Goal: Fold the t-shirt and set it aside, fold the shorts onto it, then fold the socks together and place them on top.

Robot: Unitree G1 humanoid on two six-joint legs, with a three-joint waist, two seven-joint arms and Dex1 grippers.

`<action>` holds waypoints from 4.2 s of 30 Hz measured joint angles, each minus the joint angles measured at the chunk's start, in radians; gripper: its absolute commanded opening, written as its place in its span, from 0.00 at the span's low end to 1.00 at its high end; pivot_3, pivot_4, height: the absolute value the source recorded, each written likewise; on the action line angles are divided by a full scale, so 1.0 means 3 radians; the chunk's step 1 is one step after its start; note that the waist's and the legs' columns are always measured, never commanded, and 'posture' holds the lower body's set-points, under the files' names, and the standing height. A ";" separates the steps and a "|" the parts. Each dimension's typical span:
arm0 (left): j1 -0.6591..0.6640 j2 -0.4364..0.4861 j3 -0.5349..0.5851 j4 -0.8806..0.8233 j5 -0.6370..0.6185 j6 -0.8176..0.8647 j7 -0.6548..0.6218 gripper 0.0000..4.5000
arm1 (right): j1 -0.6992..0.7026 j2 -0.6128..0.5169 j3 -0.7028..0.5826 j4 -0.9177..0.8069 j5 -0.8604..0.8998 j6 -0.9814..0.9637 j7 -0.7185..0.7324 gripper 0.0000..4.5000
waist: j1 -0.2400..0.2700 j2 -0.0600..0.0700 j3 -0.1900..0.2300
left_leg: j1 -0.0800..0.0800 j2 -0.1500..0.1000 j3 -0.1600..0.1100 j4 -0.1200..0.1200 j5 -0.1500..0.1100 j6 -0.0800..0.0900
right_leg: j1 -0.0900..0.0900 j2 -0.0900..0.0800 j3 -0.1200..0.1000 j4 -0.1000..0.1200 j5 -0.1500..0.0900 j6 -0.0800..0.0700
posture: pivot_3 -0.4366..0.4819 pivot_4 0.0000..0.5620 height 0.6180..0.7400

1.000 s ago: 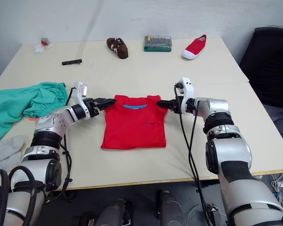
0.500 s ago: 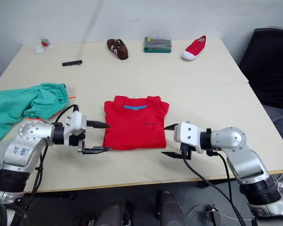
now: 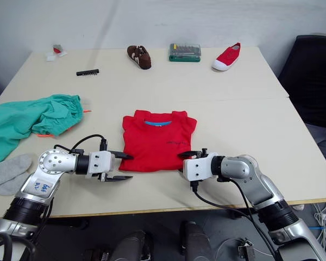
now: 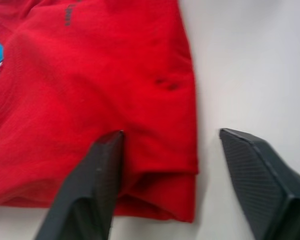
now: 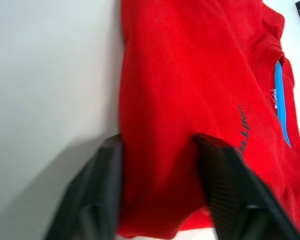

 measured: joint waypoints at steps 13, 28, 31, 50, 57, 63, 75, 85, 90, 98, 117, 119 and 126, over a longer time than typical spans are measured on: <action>0.0896 0.0552 0.0347 -0.1238 -0.1216 0.1632 -0.0555 0.01 | 0.0536 -0.0471 -0.0067 -0.0501 0.0576 -0.0507 0.0481 0.00 | 0.0004 0.0000 0.0000 | -0.0002 0.0019 -0.0003 -0.0002 -0.0007 -0.0016 | -0.0002 0.0019 -0.0002 -0.0005 -0.0013 -0.0009 | 0.48 0.27 1.00; 0.1117 0.0383 0.0384 -0.0991 -0.1064 0.1400 -0.0386 0.37 | 0.1051 -0.0620 -0.0385 -0.0828 0.0892 0.0145 0.0420 0.47 | 0.0043 -0.0001 0.0000 | 0.0002 0.0021 -0.0006 -0.0001 -0.0007 -0.0016 | -0.0001 0.0022 -0.0003 0.0002 -0.0017 -0.0018 | 0.48 0.27 1.00; 0.1312 0.0518 0.0726 -0.1010 -0.1523 0.1935 -0.0457 0.44 | 0.1334 -0.0707 -0.0714 -0.1251 0.1592 0.0823 0.0432 0.48 | 0.0019 -0.0001 0.0000 | 0.0004 0.0025 -0.0009 -0.0002 -0.0008 -0.0019 | -0.0002 0.0022 -0.0003 0.0009 -0.0017 -0.0019 | 0.48 0.27 1.00; -0.0192 -0.0214 0.0005 -0.0155 -0.1052 0.2352 0.0205 0.00 | -0.0136 0.0162 0.0083 -0.0402 0.1458 0.1939 -0.0211 0.00 | 0.0039 -0.0004 0.0000 | -0.0004 0.0017 -0.0015 0.0004 -0.0003 -0.0022 | -0.0003 0.0023 -0.0011 0.0011 -0.0016 -0.0019 | 0.48 0.27 1.00; -0.0638 -0.0364 0.0258 0.0439 -0.0895 0.2201 0.0526 0.00 | -0.0551 0.0365 0.0083 0.0479 0.0775 0.1521 -0.0676 0.00 | 0.0011 -0.0004 0.0000 | -0.0001 0.0020 -0.0012 0.0008 0.0010 -0.0042 | -0.0003 0.0022 -0.0010 0.0018 -0.0013 -0.0017 | 0.48 0.27 1.00; -0.0922 -0.0497 0.0411 0.0946 -0.0756 0.1928 0.0742 0.00 | -0.0792 0.0413 -0.0211 0.1030 0.0741 0.1516 -0.0735 0.00 | 0.0024 -0.0004 0.0000 | -0.0005 0.0019 -0.0012 0.0006 0.0011 -0.0044 | -0.0003 0.0020 -0.0011 0.0018 -0.0013 -0.0018 | 0.48 0.27 1.00; -0.0354 -0.0028 0.0027 -0.0487 -0.1146 0.2337 -0.0386 0.00 | -0.0266 0.0371 -0.0101 -0.0381 0.1398 0.2099 0.0103 0.00 | -0.0050 -0.0002 -0.0002 | -0.0001 0.0018 -0.0009 -0.0001 0.0005 -0.0037 | 0.0000 0.0021 -0.0007 0.0007 -0.0013 -0.0017 | 0.48 0.27 1.00; -0.0232 0.0293 -0.0111 -0.0097 -0.0540 0.1527 -0.0419 0.00 | 0.0389 -0.0161 -0.0059 -0.0978 0.1123 0.2086 0.0195 0.00 | -0.0023 -0.0003 -0.0002 | -0.0001 0.0020 -0.0018 -0.0001 -0.0001 -0.0025 | -0.0003 0.0021 -0.0012 0.0012 -0.0015 -0.0024 | 0.48 0.27 1.00; -0.0166 0.0440 0.0182 -0.0048 -0.0744 0.1733 -0.0528 0.00 | 0.0836 -0.0284 -0.0617 -0.1304 0.1697 0.2705 0.0212 0.00 | 0.0000 -0.0004 -0.0001 | -0.0003 0.0021 -0.0018 0.0001 -0.0002 -0.0023 | -0.0003 0.0021 -0.0012 0.0011 -0.0014 -0.0023 | 0.48 0.27 1.00; -0.0356 0.0387 0.0750 -0.0844 -0.1956 0.3049 -0.0599 0.47 | 0.0531 0.0037 -0.1657 -0.1126 0.3023 0.4553 -0.0265 0.43 | 0.0032 -0.0007 0.0000 | -0.0004 0.0020 -0.0026 0.0003 -0.0001 -0.0024 | -0.0001 0.0019 -0.0012 0.0013 -0.0014 -0.0023 | 0.48 0.27 1.00; -0.0294 0.0273 0.0750 -0.1250 -0.1986 0.3013 -0.0103 0.99 | -0.0840 0.1033 -0.0894 0.0313 0.3061 0.5053 -0.0539 1.00 | -0.0087 -0.0011 -0.0003 | 0.0002 0.0028 -0.0024 -0.0008 0.0011 -0.0044 | -0.0004 0.0034 -0.0010 0.0017 -0.0016 -0.0027 | 0.48 0.27 1.00; -0.0295 0.0273 0.0750 -0.1259 -0.1986 0.3014 -0.0077 0.99 | -0.0925 0.1107 -0.0842 0.0486 0.3006 0.4946 -0.0527 1.00 | -0.0087 -0.0014 -0.0005 | 0.0005 0.0028 -0.0023 -0.0008 0.0011 -0.0043 | -0.0002 0.0033 -0.0008 0.0018 -0.0016 -0.0028 | 0.48 0.27 1.00; -0.0227 0.0277 0.0751 -0.1350 -0.1984 0.2991 -0.0064 1.00 | -0.1028 0.1209 -0.0879 0.0798 0.2932 0.4782 -0.0548 0.63 | -0.0070 -0.0017 -0.0007 | 0.0005 0.0028 -0.0026 -0.0008 0.0013 -0.0046 | -0.0003 0.0032 -0.0007 0.0022 -0.0013 -0.0033 | 0.48 0.27 1.00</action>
